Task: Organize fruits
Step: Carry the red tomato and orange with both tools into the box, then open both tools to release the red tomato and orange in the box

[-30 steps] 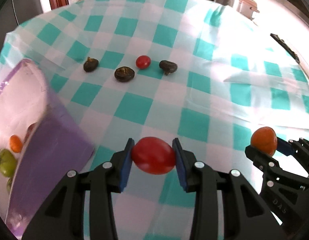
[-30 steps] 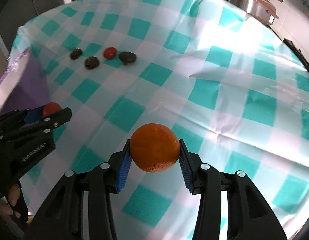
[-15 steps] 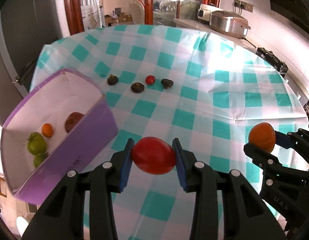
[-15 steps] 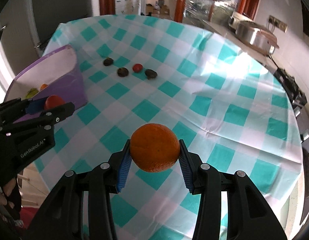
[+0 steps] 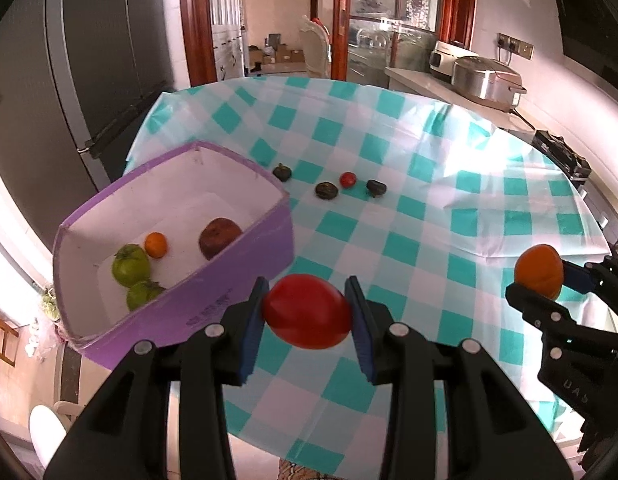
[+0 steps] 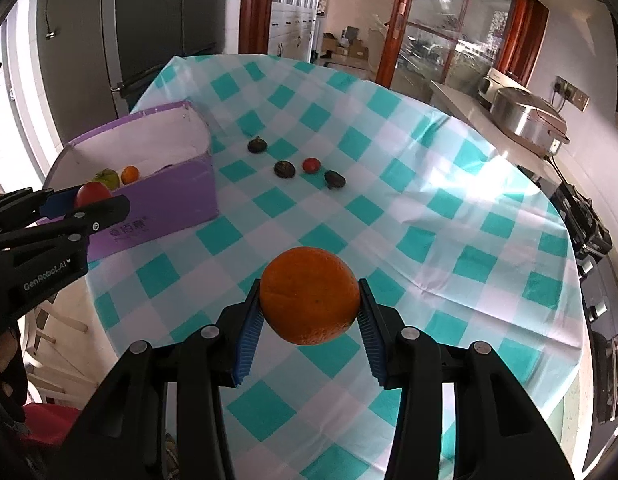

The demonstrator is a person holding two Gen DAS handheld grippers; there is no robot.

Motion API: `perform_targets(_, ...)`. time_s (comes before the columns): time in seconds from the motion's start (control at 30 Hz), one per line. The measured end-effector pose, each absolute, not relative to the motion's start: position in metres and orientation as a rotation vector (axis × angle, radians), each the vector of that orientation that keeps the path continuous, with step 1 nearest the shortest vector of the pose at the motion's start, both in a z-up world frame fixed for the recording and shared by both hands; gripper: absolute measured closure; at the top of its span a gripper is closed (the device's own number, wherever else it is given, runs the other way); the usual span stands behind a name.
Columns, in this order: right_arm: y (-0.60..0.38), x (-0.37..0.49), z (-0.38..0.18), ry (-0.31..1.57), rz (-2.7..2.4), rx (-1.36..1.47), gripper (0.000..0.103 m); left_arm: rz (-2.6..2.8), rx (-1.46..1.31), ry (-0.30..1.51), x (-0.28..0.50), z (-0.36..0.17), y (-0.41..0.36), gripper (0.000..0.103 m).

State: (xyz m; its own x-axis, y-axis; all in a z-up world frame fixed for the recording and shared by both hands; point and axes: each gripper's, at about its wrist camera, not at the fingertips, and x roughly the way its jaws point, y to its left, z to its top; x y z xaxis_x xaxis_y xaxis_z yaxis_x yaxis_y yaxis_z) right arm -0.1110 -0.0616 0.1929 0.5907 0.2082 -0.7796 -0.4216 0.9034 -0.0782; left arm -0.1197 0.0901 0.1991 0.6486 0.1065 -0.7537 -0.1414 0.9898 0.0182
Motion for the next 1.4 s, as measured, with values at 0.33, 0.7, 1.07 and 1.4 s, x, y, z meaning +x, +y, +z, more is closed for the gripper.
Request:
perform_targets(0.33, -0.028, -0.092, 0.19, 0.87, 0.396, -0.288, 0.058, 0.166, -0.052, 0.844, -0.112, 0.202, 0.124, 0.063)
perform_targets(0.7, 0.076, -0.027, 0.187, 0.882, 0.465, -0.321, 0.058, 0.228, -0.087, 0.837, -0.054, 0.207, 0.228, 0.063)
perform_targets(1.07, 0.205, 0.046, 0.157, 0.993, 0.573, -0.382, 0.058, 0.27, -0.096, 1.056, 0.03, 0.151, 0.343, 0.063)
perform_targets(1.4, 0.293, 0.086, 0.093, 1.204, 0.639, -0.481, 0.058, 0.239, -0.095, 1.252, 0.072, 0.079, 0.385, 0.063)
